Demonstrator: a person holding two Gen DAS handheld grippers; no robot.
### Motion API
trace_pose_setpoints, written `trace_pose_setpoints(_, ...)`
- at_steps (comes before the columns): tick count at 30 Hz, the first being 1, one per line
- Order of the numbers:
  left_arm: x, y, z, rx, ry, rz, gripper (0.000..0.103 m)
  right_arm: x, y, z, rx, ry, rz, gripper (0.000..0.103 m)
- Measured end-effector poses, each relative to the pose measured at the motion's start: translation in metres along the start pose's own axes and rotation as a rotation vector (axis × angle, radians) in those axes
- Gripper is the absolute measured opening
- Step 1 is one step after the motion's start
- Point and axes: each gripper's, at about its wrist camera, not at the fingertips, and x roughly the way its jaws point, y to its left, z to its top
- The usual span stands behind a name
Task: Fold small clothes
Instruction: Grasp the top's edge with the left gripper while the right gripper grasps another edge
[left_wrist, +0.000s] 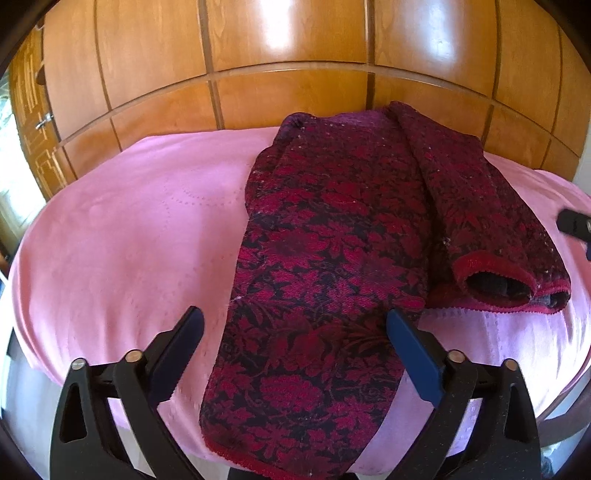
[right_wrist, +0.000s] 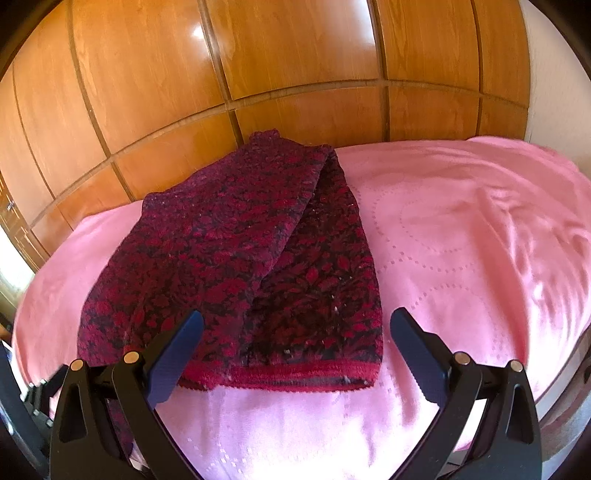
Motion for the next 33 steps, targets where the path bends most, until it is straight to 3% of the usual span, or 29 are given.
trace_pose_setpoints(1, 0.002, 0.0, 0.0, 0.007, 0.004, -0.011, 0.081, 0.004, -0.002, 0.004, 0.015, 0.01, 0.02, 0.101)
trace_pose_setpoints(2, 0.005, -0.001, -0.002, 0.014, 0.013, -0.016, 0.081, 0.009, -0.003, 0.008, 0.024, 0.018, 0.037, 0.101)
trace_pose_setpoints(7, 0.006, 0.003, -0.007, 0.008, -0.001, -0.077, 0.062, 0.048, 0.003, 0.029, 0.018, 0.088, 0.112, 0.082)
trace_pose_setpoints(12, 0.004, 0.005, -0.009, 0.024, -0.015, -0.122, 0.039, 0.1, 0.016, 0.032, 0.017, 0.243, 0.201, 0.067)
trace_pose_setpoints(14, 0.0, 0.007, -0.008, 0.018, -0.027, -0.143, 0.029, 0.107, 0.024, 0.031, -0.006, 0.256, 0.212, 0.056)
trace_pose_setpoints(16, -0.007, 0.013, -0.005, -0.004, -0.037, -0.174, 0.025, 0.1, 0.033, 0.033, -0.043, 0.251, 0.25, 0.026)
trace_pose_setpoints(18, -0.016, 0.027, 0.004, -0.065, -0.045, -0.241, 0.018, 0.086, 0.036, 0.038, -0.087, 0.207, 0.235, 0.015)
trace_pose_setpoints(20, -0.025, 0.042, 0.014, -0.131, -0.056, -0.304, 0.014, 0.066, 0.033, 0.047, -0.115, 0.16, 0.239, 0.012)
trace_pose_setpoints(24, -0.046, 0.075, 0.045, -0.26, -0.126, -0.425, 0.013, 0.028, 0.021, 0.069, -0.181, 0.035, 0.182, 0.01)
trace_pose_setpoints(27, -0.052, 0.096, 0.075, -0.318, -0.19, -0.451, 0.012, 0.006, 0.001, 0.091, -0.233, -0.086, 0.045, 0.01)
trace_pose_setpoints(30, -0.041, 0.117, 0.109, -0.361, -0.224, -0.427, 0.011, 0.007, -0.029, 0.116, -0.255, -0.15, -0.126, 0.01)
trace_pose_setpoints(33, -0.022, 0.143, 0.15, -0.395, -0.239, -0.339, 0.011, 0.023, -0.068, 0.139, -0.212, -0.142, -0.251, 0.01)
